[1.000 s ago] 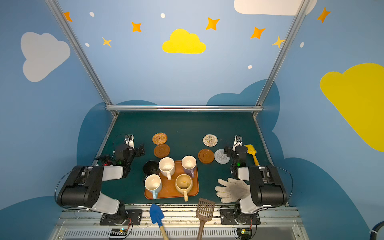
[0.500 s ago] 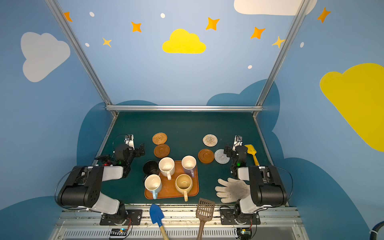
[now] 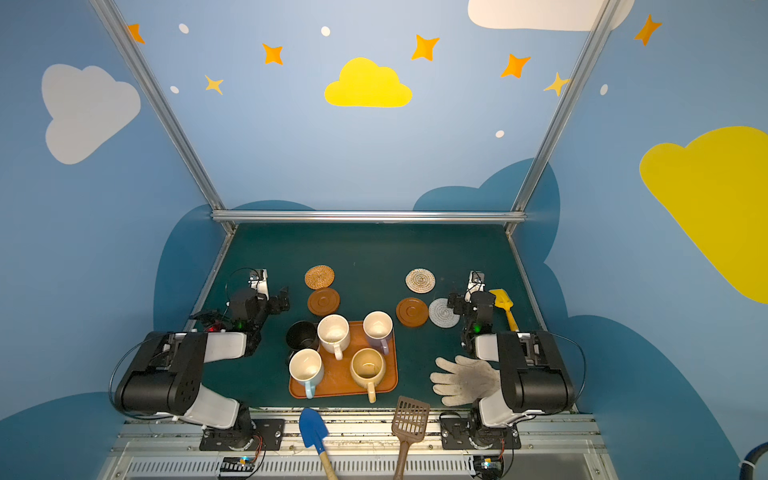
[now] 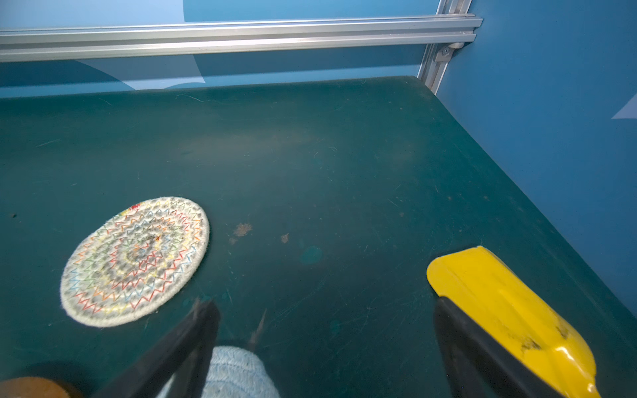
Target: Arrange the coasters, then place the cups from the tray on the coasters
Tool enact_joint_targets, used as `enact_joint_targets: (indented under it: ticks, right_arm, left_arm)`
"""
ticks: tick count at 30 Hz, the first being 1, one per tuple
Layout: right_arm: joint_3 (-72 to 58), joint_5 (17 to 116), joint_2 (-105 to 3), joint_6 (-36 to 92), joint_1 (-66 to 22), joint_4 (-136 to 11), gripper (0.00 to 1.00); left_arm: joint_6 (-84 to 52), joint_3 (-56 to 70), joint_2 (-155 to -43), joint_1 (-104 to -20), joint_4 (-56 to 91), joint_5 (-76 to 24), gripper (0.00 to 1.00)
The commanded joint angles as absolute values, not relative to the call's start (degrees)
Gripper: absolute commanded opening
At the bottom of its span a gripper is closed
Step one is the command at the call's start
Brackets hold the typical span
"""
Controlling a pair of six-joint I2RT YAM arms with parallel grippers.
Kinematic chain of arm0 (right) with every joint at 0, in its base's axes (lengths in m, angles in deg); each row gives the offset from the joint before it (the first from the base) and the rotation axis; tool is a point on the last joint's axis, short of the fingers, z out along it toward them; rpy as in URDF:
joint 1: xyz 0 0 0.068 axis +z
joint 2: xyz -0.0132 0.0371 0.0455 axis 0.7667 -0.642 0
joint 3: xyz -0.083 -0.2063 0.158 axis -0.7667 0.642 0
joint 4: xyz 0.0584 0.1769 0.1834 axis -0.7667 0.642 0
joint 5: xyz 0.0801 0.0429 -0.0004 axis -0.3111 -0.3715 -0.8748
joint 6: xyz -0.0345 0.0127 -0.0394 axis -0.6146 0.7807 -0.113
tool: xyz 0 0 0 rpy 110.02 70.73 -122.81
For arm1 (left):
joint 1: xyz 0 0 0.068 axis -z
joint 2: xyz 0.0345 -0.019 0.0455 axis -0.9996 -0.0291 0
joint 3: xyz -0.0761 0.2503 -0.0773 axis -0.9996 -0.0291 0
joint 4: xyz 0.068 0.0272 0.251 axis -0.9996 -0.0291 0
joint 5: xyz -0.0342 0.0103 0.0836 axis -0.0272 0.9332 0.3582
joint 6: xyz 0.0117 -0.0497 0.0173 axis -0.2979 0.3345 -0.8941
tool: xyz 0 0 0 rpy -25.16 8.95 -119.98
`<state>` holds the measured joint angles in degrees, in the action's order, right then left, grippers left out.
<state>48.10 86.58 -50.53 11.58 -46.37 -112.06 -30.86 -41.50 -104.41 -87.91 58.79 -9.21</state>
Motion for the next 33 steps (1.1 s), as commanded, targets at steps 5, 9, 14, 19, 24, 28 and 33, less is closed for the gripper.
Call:
enact_joint_targets:
  ticks: [5,9,14,19,24,28,33]
  right_arm:
    - [47.9,86.9,-50.6,11.7,-46.4,-111.7,0.97]
    - [47.9,87.7,-49.1,11.7,-46.3,-110.8,0.97]
    - [40.3,88.7,-38.3,14.7,-46.2,-85.5,0.97]
    - [27.5,76.2,-36.0,21.2,-46.0,-64.7,0.96]
    - [17.3,72.4,-39.9,22.0,-39.6,-52.0,0.96]
    - [13.4,69.1,-42.8,22.6,-36.2,-48.5,0.96]
    - [6.7,67.8,-46.5,20.7,-32.2,-41.1,0.96]
  left_arm:
    - [-31.0,-41.7,-104.8,-88.0,58.6,-8.9,0.99]
    - [-30.6,-43.4,-101.5,-88.0,60.4,-6.9,0.99]
    - [-27.7,-35.1,-85.6,-88.0,32.1,-6.4,0.99]
    - [-18.6,-28.0,-77.7,-87.8,17.9,-16.1,0.99]
    - [-18.6,-15.5,-86.0,-83.3,1.2,-18.7,0.99]
    - [-20.2,-0.9,-100.8,-79.9,-13.4,-17.8,0.99]
    - [-20.3,11.0,-116.7,-78.4,-18.7,-18.9,0.99]
